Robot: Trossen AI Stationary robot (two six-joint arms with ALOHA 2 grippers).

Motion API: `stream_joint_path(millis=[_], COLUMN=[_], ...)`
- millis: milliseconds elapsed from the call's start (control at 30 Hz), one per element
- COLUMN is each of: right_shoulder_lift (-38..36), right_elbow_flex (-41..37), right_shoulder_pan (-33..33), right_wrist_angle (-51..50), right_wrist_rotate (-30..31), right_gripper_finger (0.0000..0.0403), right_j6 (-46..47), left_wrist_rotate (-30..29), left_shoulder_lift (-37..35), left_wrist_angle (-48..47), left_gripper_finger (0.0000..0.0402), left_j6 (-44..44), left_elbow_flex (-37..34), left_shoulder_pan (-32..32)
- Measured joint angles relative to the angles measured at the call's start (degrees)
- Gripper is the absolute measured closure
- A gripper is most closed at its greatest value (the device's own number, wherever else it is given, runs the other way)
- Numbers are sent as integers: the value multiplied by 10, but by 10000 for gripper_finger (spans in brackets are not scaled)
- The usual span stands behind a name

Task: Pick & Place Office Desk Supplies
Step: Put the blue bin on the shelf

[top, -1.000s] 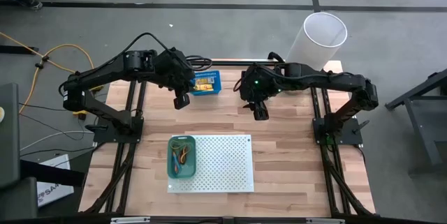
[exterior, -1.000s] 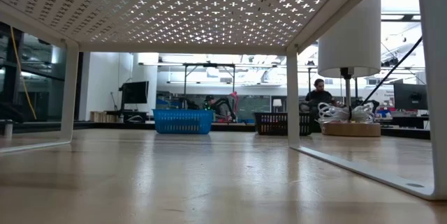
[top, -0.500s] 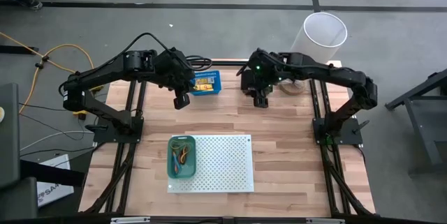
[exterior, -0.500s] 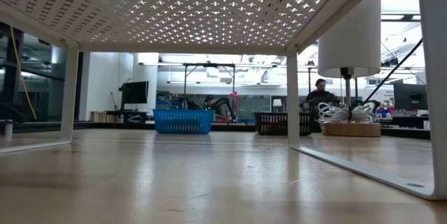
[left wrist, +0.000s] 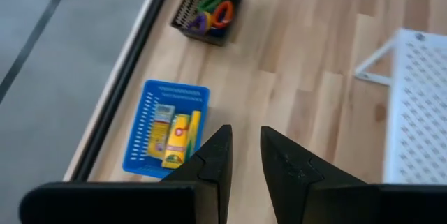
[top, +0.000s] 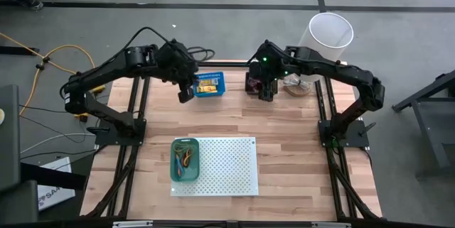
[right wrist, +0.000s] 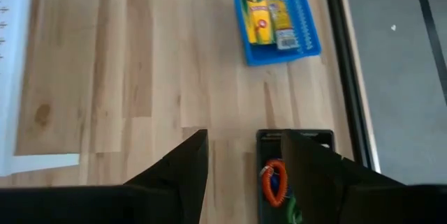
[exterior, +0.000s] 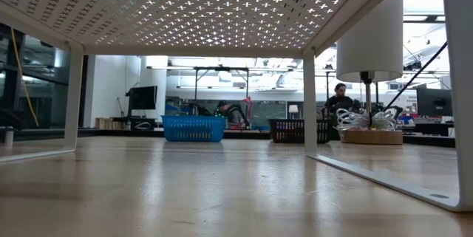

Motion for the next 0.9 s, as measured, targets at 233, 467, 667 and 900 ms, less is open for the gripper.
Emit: stream_joint_path(millis=[233,467,667,900], right_shoulder_lift=[0,0,0,0], right_elbow_flex=[0,0,0,0], right_shoulder_pan=[-48,-102,-121,-120], right_wrist_angle=[-1,-1,-1,6], right_wrist_rotate=[0,0,1,-2], right_gripper_finger=[233,233,233,233], right_j6=[0,0,1,0], left_wrist_rotate=[-1,-1,13,13], left_shoulder_lift=[0,0,3,48], left_wrist_angle=[10,23,24,23], left_gripper_finger=[332,332,332,332], left_j6=[-2,-11,-12,-2], left_elbow_flex=[0,0,0,0], left_shoulder_pan=[50,70,70,68])
